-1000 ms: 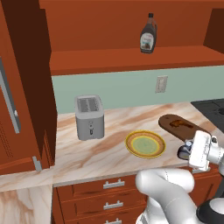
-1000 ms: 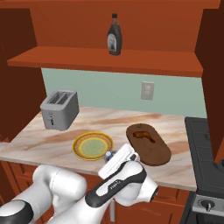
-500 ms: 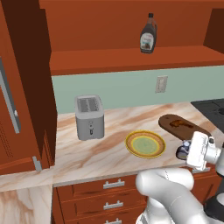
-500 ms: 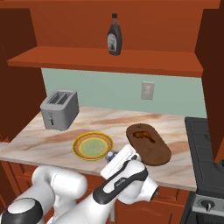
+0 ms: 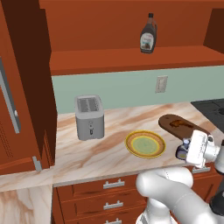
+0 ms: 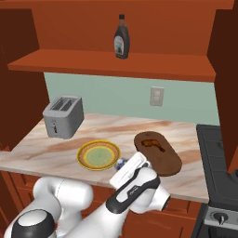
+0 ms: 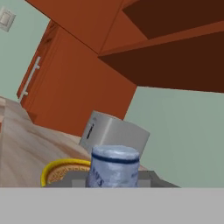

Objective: Pick the chicken drumstick from the plate and place it on the cutting board. Then pick the condiment bottle from the cabinet and place it next to the cutting board.

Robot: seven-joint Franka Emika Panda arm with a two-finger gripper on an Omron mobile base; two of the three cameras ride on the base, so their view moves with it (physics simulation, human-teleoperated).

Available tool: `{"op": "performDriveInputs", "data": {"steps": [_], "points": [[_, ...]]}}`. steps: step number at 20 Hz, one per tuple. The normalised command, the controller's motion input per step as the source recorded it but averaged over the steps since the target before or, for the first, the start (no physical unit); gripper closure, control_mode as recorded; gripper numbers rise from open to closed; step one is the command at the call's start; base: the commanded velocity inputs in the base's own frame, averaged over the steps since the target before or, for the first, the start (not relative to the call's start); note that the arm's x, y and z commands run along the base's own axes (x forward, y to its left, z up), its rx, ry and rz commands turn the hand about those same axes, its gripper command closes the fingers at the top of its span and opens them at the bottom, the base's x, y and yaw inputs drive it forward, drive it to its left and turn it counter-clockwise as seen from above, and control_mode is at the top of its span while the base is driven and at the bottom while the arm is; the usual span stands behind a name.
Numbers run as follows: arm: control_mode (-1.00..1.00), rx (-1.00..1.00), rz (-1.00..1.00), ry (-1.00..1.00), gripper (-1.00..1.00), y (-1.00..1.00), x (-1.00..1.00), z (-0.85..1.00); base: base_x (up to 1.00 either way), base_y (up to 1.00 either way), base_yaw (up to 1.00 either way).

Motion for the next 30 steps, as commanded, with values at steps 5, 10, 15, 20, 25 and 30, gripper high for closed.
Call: {"op": "performDriveInputs", "data": {"steps": [5,10,15,20,25,30], "points": [[-1.0,0.0,0.0,0.0,1.0,-0.07,0.14,-0.17,0.0,0.0,0.0],[-1.0,0.0,0.0,0.0,1.0,-0.05,0.06,-0.24,0.0,0.0,0.0],[-1.0,0.0,0.0,0.0,1.0,-0.02,0.0,-0.2,0.0,0.0,0.0],[-1.0,0.0,0.0,0.0,1.0,0.0,0.04,-0.17,0.0,0.0,0.0],[-1.0,0.0,0.0,0.0,1.0,0.0,0.09,-0.19,0.0,0.0,0.0],[-1.0,0.0,-0.01,0.0,1.0,0.0,0.04,-0.14,0.0,0.0,0.0]]}}
